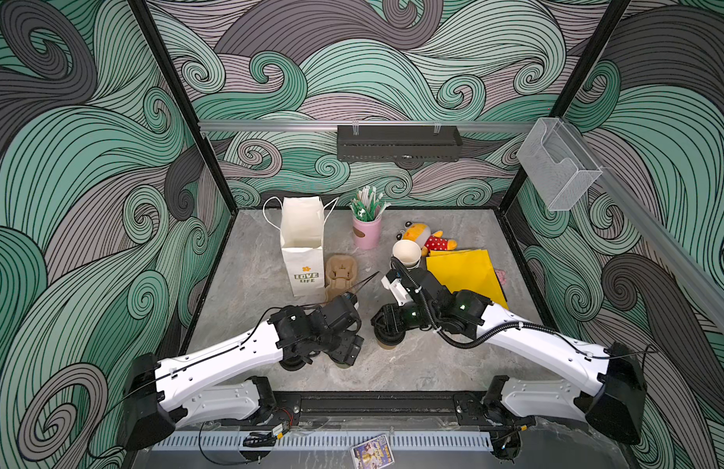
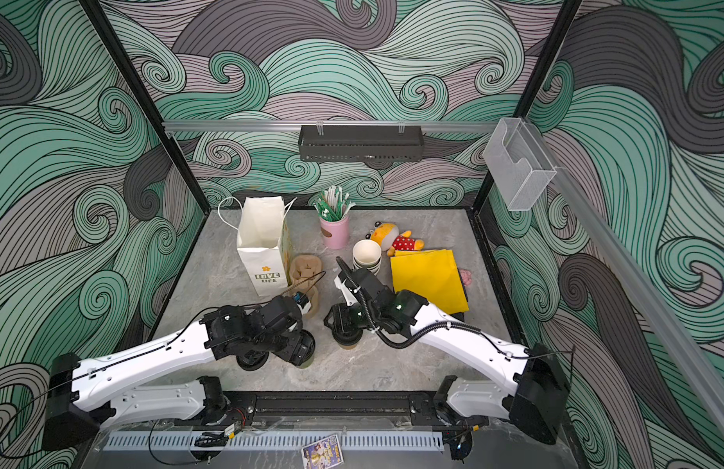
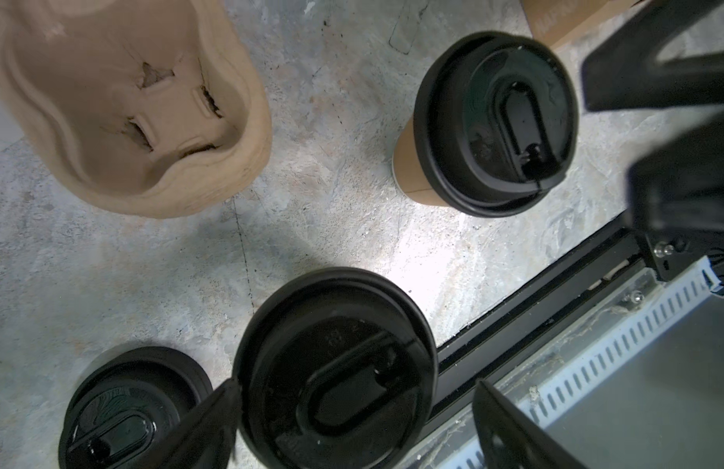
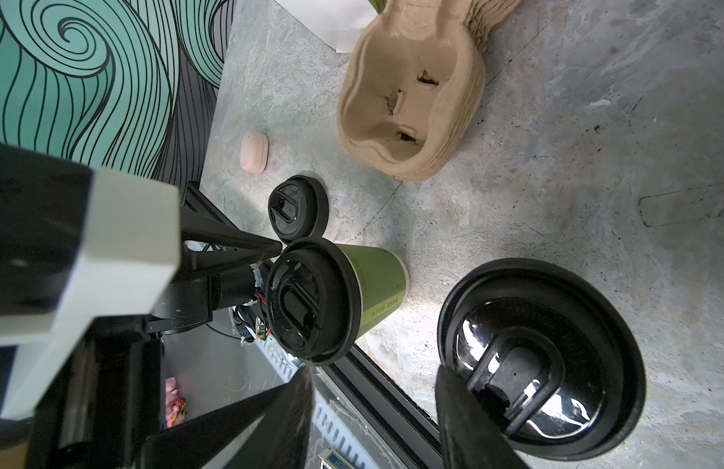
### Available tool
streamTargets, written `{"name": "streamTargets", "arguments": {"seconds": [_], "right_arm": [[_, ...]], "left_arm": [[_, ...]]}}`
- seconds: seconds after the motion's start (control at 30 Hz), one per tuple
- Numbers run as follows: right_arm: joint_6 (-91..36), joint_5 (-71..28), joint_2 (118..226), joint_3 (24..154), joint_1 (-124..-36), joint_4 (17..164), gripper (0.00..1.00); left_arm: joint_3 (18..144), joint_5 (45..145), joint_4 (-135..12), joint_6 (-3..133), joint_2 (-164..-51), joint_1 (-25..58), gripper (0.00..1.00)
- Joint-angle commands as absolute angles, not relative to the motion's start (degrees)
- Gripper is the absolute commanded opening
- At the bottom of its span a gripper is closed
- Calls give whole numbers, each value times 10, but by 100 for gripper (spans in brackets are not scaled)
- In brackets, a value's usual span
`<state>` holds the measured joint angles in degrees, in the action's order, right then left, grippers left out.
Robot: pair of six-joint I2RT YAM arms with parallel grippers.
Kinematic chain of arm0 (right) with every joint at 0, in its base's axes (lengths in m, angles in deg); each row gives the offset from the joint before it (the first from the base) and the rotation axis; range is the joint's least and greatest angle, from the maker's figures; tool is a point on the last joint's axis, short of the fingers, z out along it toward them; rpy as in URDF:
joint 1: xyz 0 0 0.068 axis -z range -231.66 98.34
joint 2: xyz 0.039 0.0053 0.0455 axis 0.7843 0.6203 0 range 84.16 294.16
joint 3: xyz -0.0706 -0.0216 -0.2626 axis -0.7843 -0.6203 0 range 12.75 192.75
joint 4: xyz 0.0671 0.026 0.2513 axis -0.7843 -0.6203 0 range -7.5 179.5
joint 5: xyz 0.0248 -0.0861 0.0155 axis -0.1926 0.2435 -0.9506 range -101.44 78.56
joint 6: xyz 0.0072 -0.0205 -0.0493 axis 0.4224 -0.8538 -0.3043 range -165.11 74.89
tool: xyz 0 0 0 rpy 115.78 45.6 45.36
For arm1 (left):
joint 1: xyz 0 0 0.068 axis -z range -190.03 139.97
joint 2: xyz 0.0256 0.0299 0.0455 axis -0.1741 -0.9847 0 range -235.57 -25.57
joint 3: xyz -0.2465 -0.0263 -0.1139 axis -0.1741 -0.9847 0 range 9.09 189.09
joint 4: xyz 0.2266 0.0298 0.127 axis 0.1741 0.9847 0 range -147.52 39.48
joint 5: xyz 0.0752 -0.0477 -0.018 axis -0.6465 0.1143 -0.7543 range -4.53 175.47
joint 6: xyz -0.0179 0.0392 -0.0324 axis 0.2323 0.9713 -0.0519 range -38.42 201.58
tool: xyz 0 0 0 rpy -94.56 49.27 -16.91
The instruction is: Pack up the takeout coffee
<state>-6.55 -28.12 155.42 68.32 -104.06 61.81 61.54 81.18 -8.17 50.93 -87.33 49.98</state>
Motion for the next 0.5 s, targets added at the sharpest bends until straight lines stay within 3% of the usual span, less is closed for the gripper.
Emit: {"name": "streamTargets", "arguments": {"seconds": [0.0, 0.17, 0.33, 0.47], "right_arm": [[-60, -282, 1540, 681, -1038, 606, 51], [-77, -286, 1547, 696, -1062, 576, 50], [-87, -273, 1583, 725, -1114, 559, 52], [-96, -267, 1635, 759, -1138, 555, 54]], "left_arm": [[650, 797, -75, 498, -833, 496, 94], [637, 711, -27, 389, -733, 488, 99], [572, 744, 32, 228, -672, 470, 94], [530, 771, 1, 190, -648, 470, 88]]}}
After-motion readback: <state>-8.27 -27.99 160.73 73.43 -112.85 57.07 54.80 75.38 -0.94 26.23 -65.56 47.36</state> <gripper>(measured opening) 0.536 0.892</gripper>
